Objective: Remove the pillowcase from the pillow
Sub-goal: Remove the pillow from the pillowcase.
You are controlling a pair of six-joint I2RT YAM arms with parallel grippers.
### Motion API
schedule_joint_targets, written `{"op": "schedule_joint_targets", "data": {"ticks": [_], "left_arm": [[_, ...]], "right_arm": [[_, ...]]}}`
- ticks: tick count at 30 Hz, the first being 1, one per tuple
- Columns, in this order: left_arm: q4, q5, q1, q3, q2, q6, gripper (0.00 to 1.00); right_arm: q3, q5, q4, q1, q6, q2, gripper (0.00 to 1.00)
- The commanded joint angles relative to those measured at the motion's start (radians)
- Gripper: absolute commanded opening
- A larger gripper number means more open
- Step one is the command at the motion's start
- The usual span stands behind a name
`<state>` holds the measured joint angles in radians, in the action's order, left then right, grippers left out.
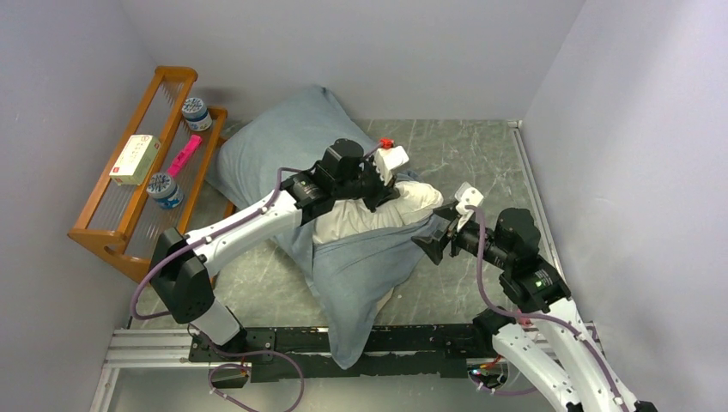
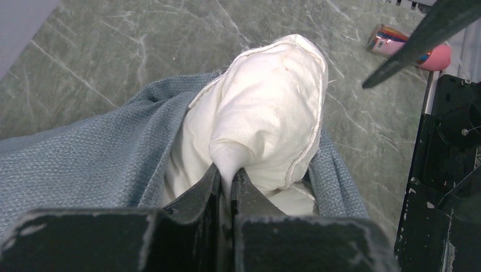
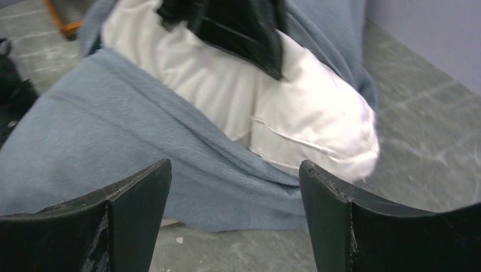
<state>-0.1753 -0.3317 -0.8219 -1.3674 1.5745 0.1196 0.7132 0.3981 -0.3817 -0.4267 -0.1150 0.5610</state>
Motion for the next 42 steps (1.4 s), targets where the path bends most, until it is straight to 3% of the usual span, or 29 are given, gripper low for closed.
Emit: {"op": "schedule_joint_targets", "data": {"ticks": [1,8,23,30,33,42], "left_arm": [[-0.022,0.078,0.005,-0.093,-0.014,0.053,0.05],[-0.01,0.077,0.0,-0.062,-0.039,0.04,0.05],[-0.005,0.083,-0.008,0.007,-0.071,0.042,0.05],[-0.002,0.063,-0.008,0.01,-0.057,0.031,0.05],[-0.004,0.074,-0.008,0.007,-0.052,0.035,0.05],[0.025,0.162,-0.007,-0.088,0.023,0.01,0.05]], "right_arm": [[0.094,0.263,-0.041,-0.001,-0.168,0.073,0.85],[0.096,0.376,0.074,-0.09,-0.214,0.175,0.76],[0.224,0.325,0.018,-0.263,-0.429,0.415,0.74],[0.161,0.271,0.117,-0.319,-0.391,0.445,0.71],[0.168,0.264,0.062,-0.336,-0.409,0.469,0.65],[0.093,0.265,-0.052,-0.354,-0.401,0.383,0.35]]}}
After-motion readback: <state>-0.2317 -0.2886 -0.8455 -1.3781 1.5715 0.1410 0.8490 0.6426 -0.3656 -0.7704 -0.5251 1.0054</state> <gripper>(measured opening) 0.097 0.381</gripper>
